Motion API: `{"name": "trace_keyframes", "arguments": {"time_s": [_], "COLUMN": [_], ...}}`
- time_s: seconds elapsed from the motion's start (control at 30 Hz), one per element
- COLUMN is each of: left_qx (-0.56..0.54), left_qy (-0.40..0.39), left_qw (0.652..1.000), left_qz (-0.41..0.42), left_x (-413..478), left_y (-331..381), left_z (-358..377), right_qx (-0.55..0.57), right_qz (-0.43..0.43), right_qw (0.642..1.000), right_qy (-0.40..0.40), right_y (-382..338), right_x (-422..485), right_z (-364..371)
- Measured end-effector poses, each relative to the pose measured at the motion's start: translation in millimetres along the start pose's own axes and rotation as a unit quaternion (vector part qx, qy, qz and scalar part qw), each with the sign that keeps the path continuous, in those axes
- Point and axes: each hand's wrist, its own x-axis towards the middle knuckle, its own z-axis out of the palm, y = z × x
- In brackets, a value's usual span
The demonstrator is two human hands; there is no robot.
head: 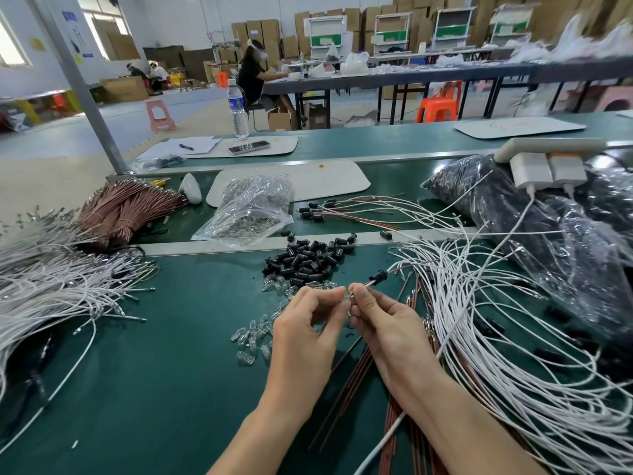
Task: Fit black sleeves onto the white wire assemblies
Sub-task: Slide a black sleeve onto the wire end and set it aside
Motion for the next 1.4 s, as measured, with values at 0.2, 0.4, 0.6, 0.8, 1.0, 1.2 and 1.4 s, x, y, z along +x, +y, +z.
{"name": "trace_keyframes", "arguments": {"time_s": [0.2, 0.4, 0.6, 0.8, 1.0, 1.2, 1.4], "left_qx": [-0.018, -0.023, -0.017, 0.041, 0.133, 0.180, 0.181], "left_qy": [0.004, -0.020, -0.015, -0.015, -0.022, -0.015, -0.007], "left_qw": [1.000, 1.000, 1.000, 0.999, 0.986, 0.977, 0.976], "left_qz": [-0.008, -0.005, 0.003, 0.029, 0.097, 0.117, 0.122], "left_x": [0, 3, 3, 3, 3, 4, 3], "left_y": [-1, -1, 1, 0, 3, 3, 4], "left_z": [2, -3, -4, -7, -10, -11, -12], "right_qx": [0.013, -0.026, -0.048, -0.017, -0.009, -0.009, 0.008], "right_qz": [0.002, -0.012, -0.017, 0.003, 0.007, 0.029, 0.043], "right_qw": [1.000, 1.000, 0.999, 1.000, 1.000, 0.999, 0.998], "right_qy": [-0.001, -0.006, -0.007, -0.010, -0.012, -0.028, -0.041], "right_y": [3, 1, 2, 1, 0, -1, -1], "right_x": [0, 0, -2, -3, -2, -3, -4], "right_z": [1, 0, 2, 3, 3, 3, 7]}}
